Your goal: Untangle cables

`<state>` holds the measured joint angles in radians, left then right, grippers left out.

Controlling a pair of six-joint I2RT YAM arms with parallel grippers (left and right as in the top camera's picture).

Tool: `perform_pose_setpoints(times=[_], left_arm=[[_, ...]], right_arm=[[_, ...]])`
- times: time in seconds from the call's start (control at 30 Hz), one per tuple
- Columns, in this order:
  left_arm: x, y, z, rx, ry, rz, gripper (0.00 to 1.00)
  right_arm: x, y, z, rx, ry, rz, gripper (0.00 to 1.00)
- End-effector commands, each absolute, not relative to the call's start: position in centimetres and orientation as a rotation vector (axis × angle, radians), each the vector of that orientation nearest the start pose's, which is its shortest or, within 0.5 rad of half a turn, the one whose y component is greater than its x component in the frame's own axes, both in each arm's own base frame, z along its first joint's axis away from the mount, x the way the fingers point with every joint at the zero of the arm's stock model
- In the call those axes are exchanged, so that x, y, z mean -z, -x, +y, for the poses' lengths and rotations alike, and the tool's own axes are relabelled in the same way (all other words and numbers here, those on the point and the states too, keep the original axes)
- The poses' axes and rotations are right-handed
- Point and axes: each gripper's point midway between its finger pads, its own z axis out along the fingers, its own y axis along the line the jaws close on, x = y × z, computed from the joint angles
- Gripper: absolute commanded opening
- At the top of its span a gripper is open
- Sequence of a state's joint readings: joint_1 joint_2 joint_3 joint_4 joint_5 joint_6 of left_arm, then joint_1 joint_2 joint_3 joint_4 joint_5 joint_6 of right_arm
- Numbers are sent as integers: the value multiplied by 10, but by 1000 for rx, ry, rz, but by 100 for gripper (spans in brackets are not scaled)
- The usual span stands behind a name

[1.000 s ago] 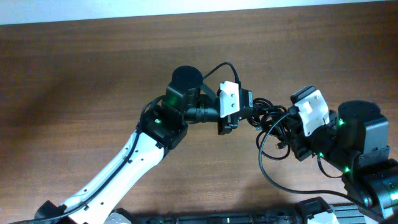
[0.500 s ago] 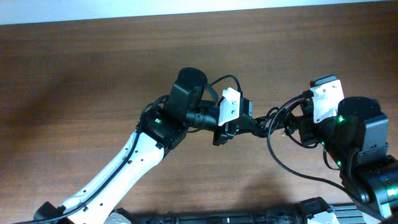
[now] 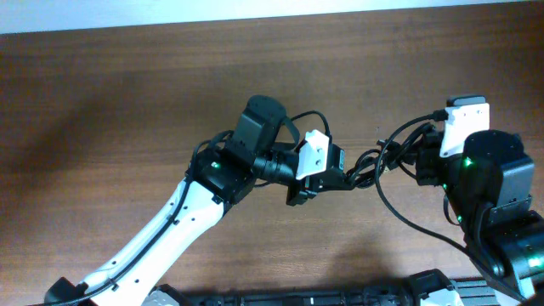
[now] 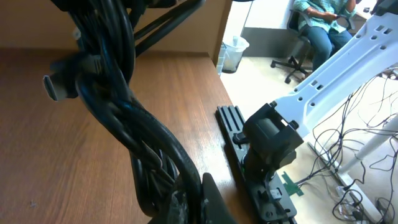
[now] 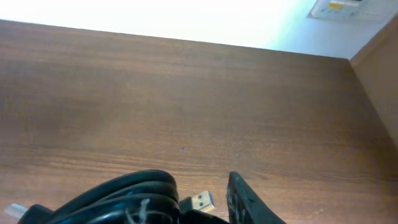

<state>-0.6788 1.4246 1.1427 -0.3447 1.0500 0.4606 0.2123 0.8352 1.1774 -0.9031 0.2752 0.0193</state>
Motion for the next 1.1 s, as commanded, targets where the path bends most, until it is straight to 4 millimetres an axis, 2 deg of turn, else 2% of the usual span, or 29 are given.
perform_pose_setpoints(times=[0.0,0.03,0.07,0.2,0.3,0.37,0.43,0.47,0.57,0.8,0.93,1.07], left_arm=[[-279,-156,-338,1417,-1641,1258,0],[-281,-153,-337,1429,-1649,1233,0],[-282,-152,-337,1437,-1653,1219,0],[-276,-148,-334,1454,-1661,1256,0],[-273,-142,-330,1469,-1687,1236,0],[-273,-141,-329,1477,-1687,1236,0],[-272,-140,-328,1483,-1687,1248,0],[-272,-140,-328,1484,-1687,1249,0],[-272,-140,-328,1485,-1687,1251,0],[-264,-133,-322,1478,-1720,1258,0],[-261,-145,-321,1385,-1712,1289,0],[-258,-152,-319,1314,-1708,1324,0]], right_arm=[[-346,-259,-38,398,-177,2003,32],[-347,-259,-40,406,-184,1998,42],[-349,-258,-43,424,-196,1991,45],[-357,-256,-54,492,-251,1953,50],[-360,-258,-54,484,-257,1935,54],[-362,-259,-54,479,-261,1925,68],[-364,-259,-53,476,-264,1917,74],[-365,-260,-53,475,-265,1915,99],[-367,-260,-54,475,-270,1905,100],[-375,-254,-69,574,-336,1865,99],[-369,-253,-68,572,-318,1893,99],[-369,-247,-76,641,-341,1894,99]])
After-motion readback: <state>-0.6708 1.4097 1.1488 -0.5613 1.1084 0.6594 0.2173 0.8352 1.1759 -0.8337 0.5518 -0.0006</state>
